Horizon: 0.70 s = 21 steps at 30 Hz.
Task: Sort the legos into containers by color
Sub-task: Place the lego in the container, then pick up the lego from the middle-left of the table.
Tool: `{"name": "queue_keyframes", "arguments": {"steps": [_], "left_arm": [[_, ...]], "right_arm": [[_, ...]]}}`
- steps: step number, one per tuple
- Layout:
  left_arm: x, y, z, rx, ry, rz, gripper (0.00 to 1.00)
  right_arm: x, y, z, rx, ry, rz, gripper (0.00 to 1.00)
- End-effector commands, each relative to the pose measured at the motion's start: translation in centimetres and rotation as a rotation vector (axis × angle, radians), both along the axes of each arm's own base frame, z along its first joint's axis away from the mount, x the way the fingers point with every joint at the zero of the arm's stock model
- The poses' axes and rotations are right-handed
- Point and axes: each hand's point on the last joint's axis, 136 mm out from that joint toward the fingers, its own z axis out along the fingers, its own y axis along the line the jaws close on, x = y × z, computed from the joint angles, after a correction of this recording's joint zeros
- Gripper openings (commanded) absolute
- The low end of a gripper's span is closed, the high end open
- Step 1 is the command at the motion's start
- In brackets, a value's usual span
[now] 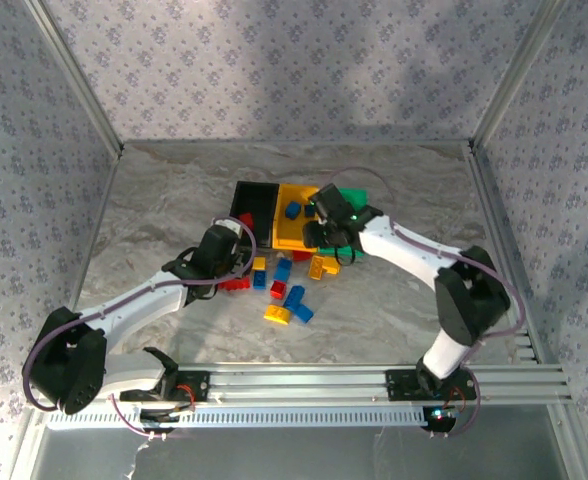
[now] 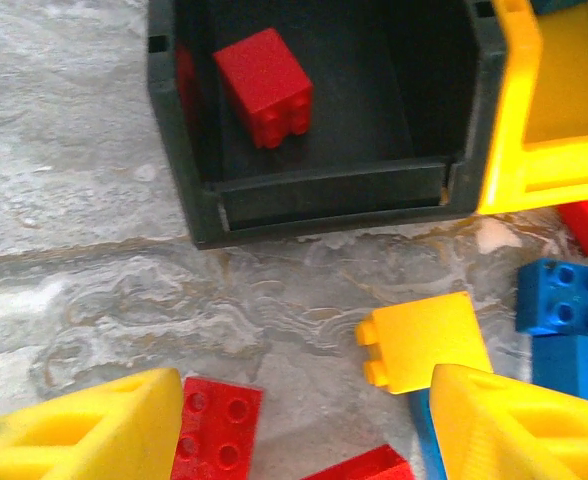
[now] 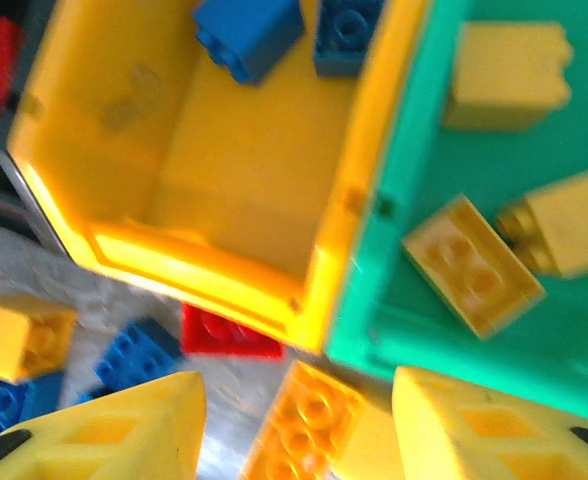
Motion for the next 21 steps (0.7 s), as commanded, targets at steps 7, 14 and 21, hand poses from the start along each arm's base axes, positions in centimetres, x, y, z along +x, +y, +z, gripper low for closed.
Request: {"name": "queue_keyframes", "arguments": {"steps": [7, 14, 21], "left_arm": [[-1.1, -3.5, 2.3, -0.149, -0.061, -0.176, 0.66], [-3.6, -6.9, 2.5, -0.216, -0.04, -0.315, 0.65], [-6.3, -9.5, 2.0, -0.198, 0.034, -0.397, 0.66]], "right_arm": [[-3.8, -8.9, -2.0, -0.009, -0.014, -0.175, 0.54], [-4.7, -11.6, -3.6, -0.022, -0.016, -0.194, 0.55], [-5.1, -12.4, -4.4, 0.016, -0.058, -0.182, 0.56]]}}
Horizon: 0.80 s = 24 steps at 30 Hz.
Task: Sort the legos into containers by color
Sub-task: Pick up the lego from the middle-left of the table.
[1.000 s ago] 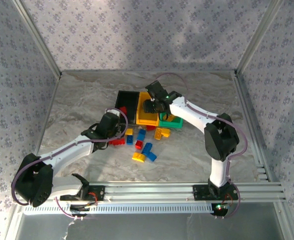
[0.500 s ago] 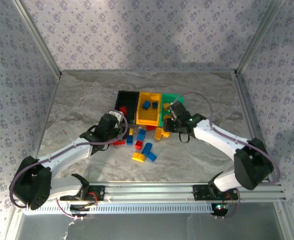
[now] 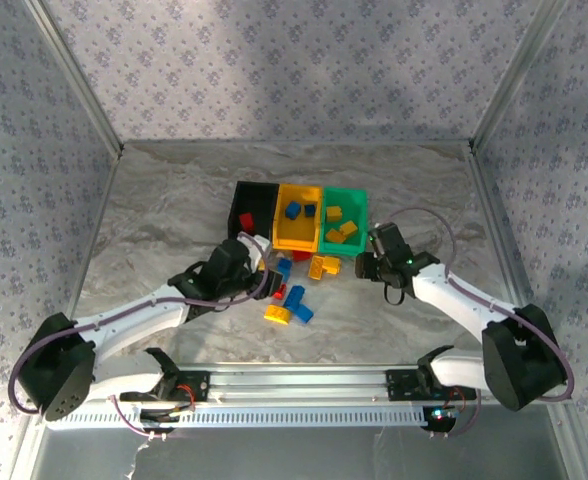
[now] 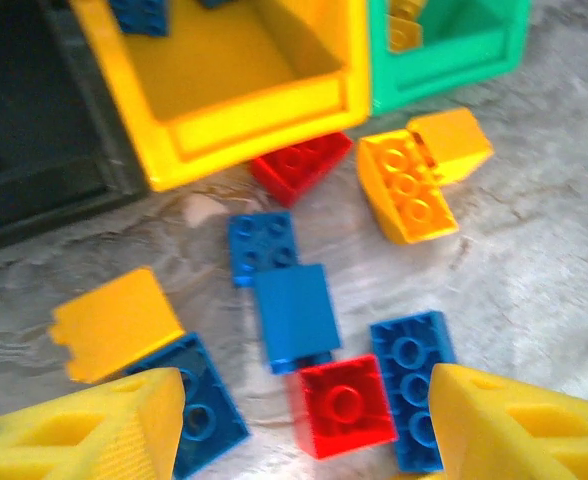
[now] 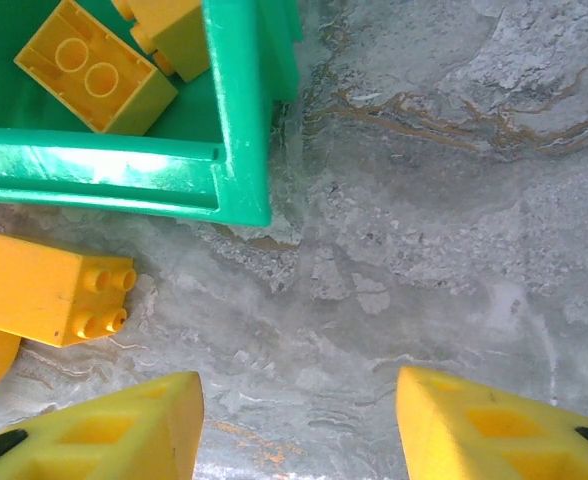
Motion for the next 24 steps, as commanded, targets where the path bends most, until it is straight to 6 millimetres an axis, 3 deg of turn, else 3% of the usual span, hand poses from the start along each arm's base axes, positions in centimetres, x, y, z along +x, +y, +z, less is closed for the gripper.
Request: {"name": "queue_keyframes", "arguments": {"steps": [1, 7, 12, 24], "left_arm": [[-0.7, -1.2, 0.7, -0.011, 0.027, -0.026, 0.65], [-2.6, -2.7, 0.3, 0.05, 0.075, -0.063, 0.65], [-4.1, -3.9, -1.3, 0.216, 0.101, -0.095, 0.64], [-2.7, -5.6, -4.5, 0.51, 0.104, -0.024, 0.58]], "right_arm": [[0.1, -0.1, 0.1, 0.031, -0.045, 0.02, 0.56], [-0.5, -0.8, -0.6, 0.058, -0.043, 0.011, 0.56], [-0.4, -1.1, -0.9, 0.079, -0.046, 0.003, 0.56], [-0.4, -1.0, -1.1, 0.091, -0.049, 0.013, 0.56]]}}
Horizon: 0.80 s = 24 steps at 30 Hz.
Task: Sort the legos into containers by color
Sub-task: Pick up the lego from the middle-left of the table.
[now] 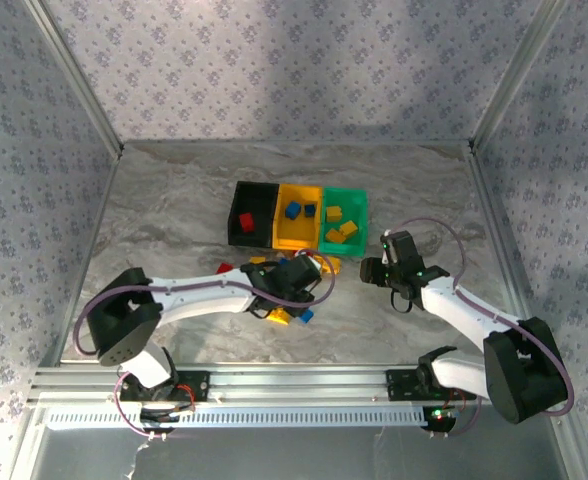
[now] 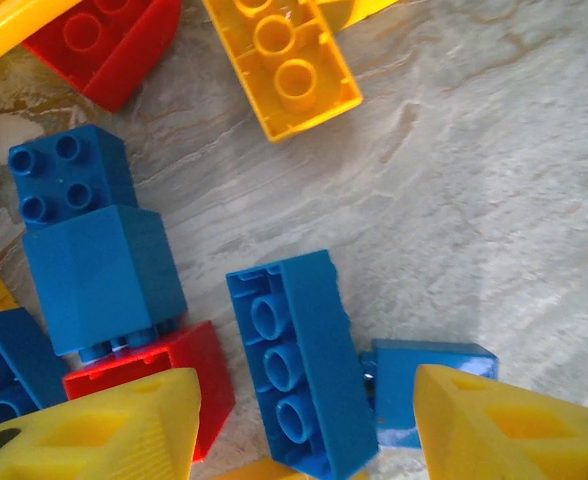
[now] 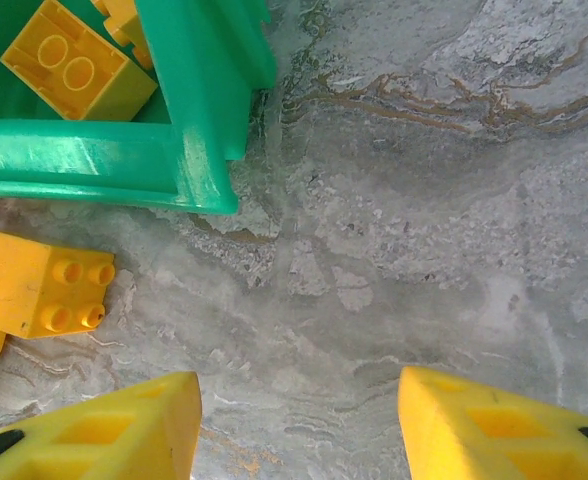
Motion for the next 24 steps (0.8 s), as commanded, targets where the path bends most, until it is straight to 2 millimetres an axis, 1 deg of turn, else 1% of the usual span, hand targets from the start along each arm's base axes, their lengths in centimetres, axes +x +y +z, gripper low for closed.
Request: {"name": "queue_keyframes", "arguments": {"steps": [1, 6, 10, 11, 12, 14, 16, 18, 19, 21, 24], "left_arm": [[0.7, 0.7, -0.1, 0.097, -0.016, 0.04, 0.57], [0.6, -0.5, -2.0, 0.151, 0.044, 0.024, 0.56], [0.7, -0.6, -3.3, 0.193, 0.06, 0.029, 0.52], [0.8, -0.6, -3.5, 0.202, 0.059, 0.032, 0.5], [0.9, -0.5, -3.6, 0.211, 0.06, 0.036, 0.45], [1.0, -0.5, -3.8, 0.218, 0.057, 0.039, 0.43], [1.0, -0.6, -3.9, 0.224, 0.059, 0.037, 0.36], [1.1, -0.6, -3.8, 0.228, 0.057, 0.038, 0.33], [1.1, -0.7, -3.7, 0.224, 0.057, 0.036, 0.29], [1.3, -0.9, -3.1, 0.212, 0.049, 0.034, 0.29], [1.7, -1.4, -1.5, 0.183, 0.021, 0.029, 0.28]], "right_arm": [[0.0, -0.1, 0.1, 0.005, -0.014, 0.01, 0.56], [0.0, -0.1, 0.2, 0.008, -0.024, 0.009, 0.56], [-0.1, -0.2, 0.4, 0.012, -0.03, 0.006, 0.56], [-0.1, -0.3, 0.4, 0.013, -0.034, 0.005, 0.56], [-0.1, -0.3, 0.5, 0.015, -0.036, 0.004, 0.56], [-0.1, -0.4, 0.5, 0.015, -0.037, 0.002, 0.56], [-0.1, -0.4, 0.6, 0.019, -0.044, -0.001, 0.56], [-0.2, -0.6, 0.6, 0.02, -0.046, -0.006, 0.56], [-0.1, -0.6, 0.8, 0.023, -0.051, -0.008, 0.56], [-0.1, -0.6, 0.8, 0.028, -0.055, -0.009, 0.56], [-0.2, -0.6, 0.8, 0.033, -0.052, -0.008, 0.56]]}}
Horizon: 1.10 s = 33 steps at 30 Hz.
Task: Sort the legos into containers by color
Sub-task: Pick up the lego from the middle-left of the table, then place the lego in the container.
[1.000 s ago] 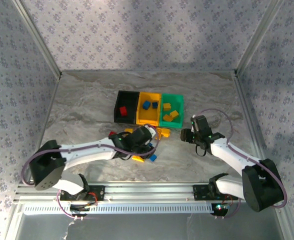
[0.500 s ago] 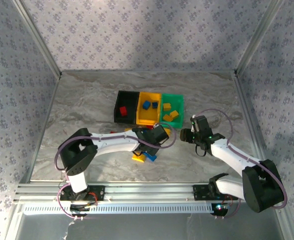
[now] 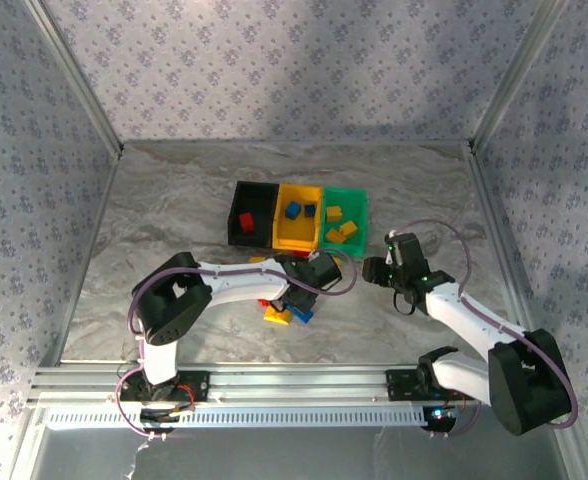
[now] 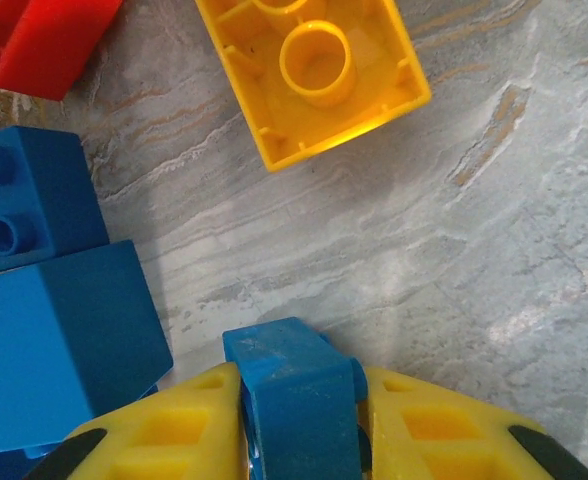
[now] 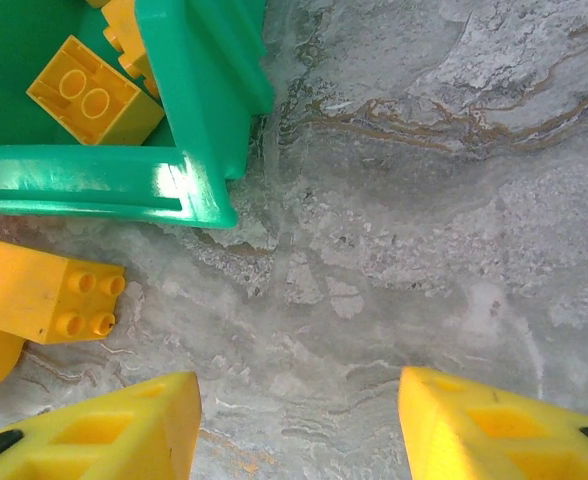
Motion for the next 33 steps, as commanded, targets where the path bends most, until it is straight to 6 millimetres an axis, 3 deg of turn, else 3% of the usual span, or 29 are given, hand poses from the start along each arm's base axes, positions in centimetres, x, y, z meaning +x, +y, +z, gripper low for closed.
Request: {"name": "queue_keyframes", "arguments": {"steps": [1, 6, 13, 18, 22, 27, 33], "left_arm": [[0.5, -0.8, 2.9, -0.022, -0.048, -0.021, 0.27], [3.2, -1.5, 7.1, -0.045, -0.154, -0.024, 0.26], [9.5, -2.0, 11.5, -0.138, -0.233, 0.032, 0.23], [14.7, -1.5, 12.4, -0.169, -0.265, 0.083, 0.24], [17.7, -2.2, 12.3, -0.199, -0.261, 0.084, 0.26], [19.1, -2.0, 11.6, -0.168, -0.241, 0.113, 0.46], [17.4, -1.1, 12.8, -0.244, -0.241, 0.127, 0.59]], "right_arm": [[-0.2, 0.0, -0.1, 0.009, -0.004, 0.011, 0.56], [-0.2, 0.1, -0.1, 0.014, -0.005, 0.016, 0.57], [-0.2, 0.2, -0.1, 0.019, -0.006, 0.018, 0.57], [-0.1, 0.2, -0.1, 0.018, -0.01, 0.016, 0.57], [-0.1, 0.2, -0.1, 0.014, -0.01, 0.016, 0.57], [-0.1, 0.1, -0.1, 0.009, -0.012, 0.013, 0.57], [-0.1, 0.2, -0.1, 0.011, -0.014, 0.017, 0.57]]}}
